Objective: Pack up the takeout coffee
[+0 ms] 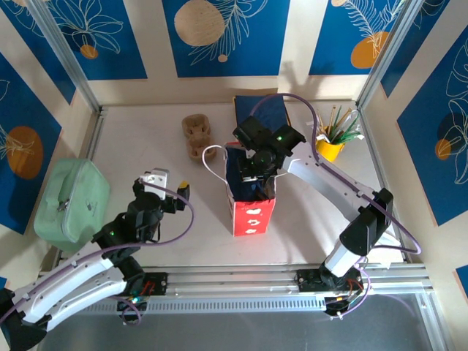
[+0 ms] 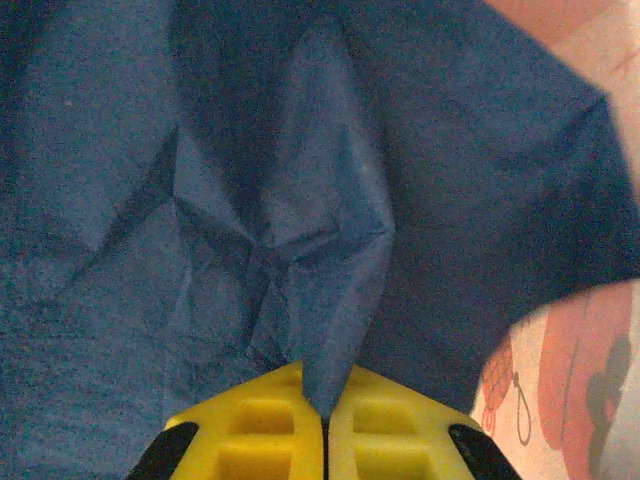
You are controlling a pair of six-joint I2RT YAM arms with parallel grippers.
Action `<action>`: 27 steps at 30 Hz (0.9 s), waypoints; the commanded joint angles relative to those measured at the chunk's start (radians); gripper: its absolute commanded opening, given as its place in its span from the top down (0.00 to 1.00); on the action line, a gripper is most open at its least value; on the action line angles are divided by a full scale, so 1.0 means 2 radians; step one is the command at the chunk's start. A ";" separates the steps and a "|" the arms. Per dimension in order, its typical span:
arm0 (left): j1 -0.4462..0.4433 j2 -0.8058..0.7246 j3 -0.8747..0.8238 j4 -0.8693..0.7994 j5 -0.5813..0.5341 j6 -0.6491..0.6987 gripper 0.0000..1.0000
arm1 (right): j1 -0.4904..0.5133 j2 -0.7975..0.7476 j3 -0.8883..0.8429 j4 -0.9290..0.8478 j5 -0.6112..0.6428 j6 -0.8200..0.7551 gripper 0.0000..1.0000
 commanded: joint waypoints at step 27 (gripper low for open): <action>0.005 -0.001 0.001 0.005 -0.003 -0.003 0.01 | 0.011 -0.008 0.061 -0.034 0.040 -0.009 0.66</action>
